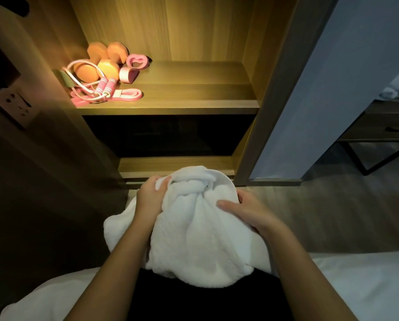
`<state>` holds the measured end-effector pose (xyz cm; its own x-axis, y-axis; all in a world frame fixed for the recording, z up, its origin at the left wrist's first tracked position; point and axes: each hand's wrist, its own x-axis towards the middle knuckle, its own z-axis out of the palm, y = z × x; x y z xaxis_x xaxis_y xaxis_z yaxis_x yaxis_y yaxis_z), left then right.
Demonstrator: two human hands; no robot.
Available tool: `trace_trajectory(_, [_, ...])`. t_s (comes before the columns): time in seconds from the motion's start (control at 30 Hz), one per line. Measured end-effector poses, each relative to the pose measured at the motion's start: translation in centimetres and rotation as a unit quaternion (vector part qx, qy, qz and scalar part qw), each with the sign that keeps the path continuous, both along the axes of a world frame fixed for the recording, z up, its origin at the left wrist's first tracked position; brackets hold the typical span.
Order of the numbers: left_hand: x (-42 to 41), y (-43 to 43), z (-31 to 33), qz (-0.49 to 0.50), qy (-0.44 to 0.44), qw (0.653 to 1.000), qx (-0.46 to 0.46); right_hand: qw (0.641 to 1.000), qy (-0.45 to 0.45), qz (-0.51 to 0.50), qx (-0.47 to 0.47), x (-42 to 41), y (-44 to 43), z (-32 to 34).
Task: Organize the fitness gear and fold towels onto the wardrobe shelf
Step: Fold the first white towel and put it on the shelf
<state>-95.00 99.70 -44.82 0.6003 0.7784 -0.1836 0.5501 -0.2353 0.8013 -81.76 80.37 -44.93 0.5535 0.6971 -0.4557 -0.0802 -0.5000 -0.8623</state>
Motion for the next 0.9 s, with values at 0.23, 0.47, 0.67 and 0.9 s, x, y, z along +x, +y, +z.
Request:
trace_trajectory(0.23, [-0.4,-1.7,2.4,-0.094,-0.163,0.974,0.128,0.992,-0.100,-0.071,0.031,-0.4,0.6,1.3])
trace_trajectory(0.47, [2.8,-4.1,5.7,-0.296,-0.050,0.890,0.344,0.967,-0.250,0.009,0.047,1.8,1.2,3.9])
trace_trajectory(0.67, [3.2,-2.4,3.1,-0.094,-0.016,0.953,0.287,0.938,-0.304,0.099,-0.132,4.8,-1.0,3.9])
trace_trajectory(0.9, [2.6,-1.8,0.6,0.004,0.028,0.974,0.227,0.903,-0.317,0.103,-0.271,5.3,-2.0,2.1])
